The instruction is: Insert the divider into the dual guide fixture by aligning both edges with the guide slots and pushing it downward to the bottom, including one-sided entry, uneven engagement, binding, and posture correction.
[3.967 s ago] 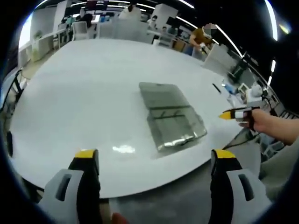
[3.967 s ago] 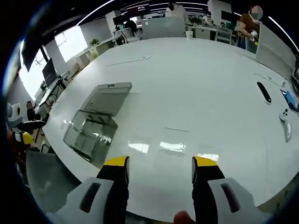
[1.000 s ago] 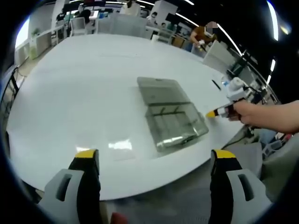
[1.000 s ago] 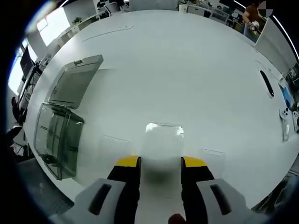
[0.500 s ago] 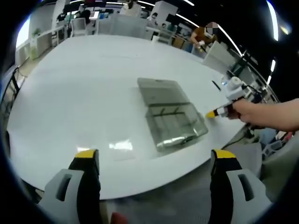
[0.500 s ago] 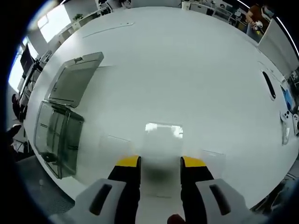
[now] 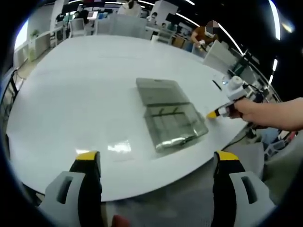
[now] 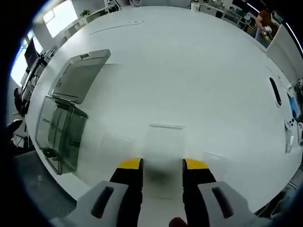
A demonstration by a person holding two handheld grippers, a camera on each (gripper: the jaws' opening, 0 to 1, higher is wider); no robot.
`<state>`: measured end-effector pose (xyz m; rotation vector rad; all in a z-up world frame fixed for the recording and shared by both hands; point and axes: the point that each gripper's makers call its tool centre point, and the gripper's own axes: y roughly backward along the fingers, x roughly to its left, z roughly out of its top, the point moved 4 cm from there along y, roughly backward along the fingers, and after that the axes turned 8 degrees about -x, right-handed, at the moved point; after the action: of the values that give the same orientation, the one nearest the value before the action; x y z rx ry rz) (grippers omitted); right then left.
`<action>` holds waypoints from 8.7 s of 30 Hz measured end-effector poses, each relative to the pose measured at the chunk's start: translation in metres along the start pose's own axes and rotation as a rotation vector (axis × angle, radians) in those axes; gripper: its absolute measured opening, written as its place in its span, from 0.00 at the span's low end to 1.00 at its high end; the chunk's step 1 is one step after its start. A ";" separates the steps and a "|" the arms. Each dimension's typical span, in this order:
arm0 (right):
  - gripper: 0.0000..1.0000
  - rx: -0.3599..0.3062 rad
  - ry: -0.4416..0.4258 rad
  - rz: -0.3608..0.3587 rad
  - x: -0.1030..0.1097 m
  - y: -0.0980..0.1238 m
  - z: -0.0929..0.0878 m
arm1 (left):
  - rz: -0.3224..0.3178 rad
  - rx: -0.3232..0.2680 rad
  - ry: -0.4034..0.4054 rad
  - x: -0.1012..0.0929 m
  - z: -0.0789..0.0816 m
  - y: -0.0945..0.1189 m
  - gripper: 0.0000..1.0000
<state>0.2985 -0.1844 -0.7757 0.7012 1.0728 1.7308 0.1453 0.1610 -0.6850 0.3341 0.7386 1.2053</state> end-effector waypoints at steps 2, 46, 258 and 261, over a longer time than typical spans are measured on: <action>0.27 0.010 0.012 0.007 0.001 -0.001 -0.002 | -0.006 0.001 -0.001 -0.001 0.000 -0.001 0.97; 0.26 -0.091 0.055 0.089 0.001 0.019 -0.003 | -0.094 0.019 -0.033 -0.025 0.002 -0.009 0.96; 0.26 -0.485 0.161 1.155 0.192 0.167 0.038 | -0.804 -0.186 0.007 -0.125 0.083 -0.019 0.46; 0.26 -0.486 0.161 1.153 0.192 0.167 0.039 | -0.802 -0.185 0.008 -0.125 0.083 -0.019 0.46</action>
<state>0.1863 -0.0218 -0.6116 0.9434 0.2296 2.9168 0.1946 0.0507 -0.5939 -0.1258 0.6646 0.5038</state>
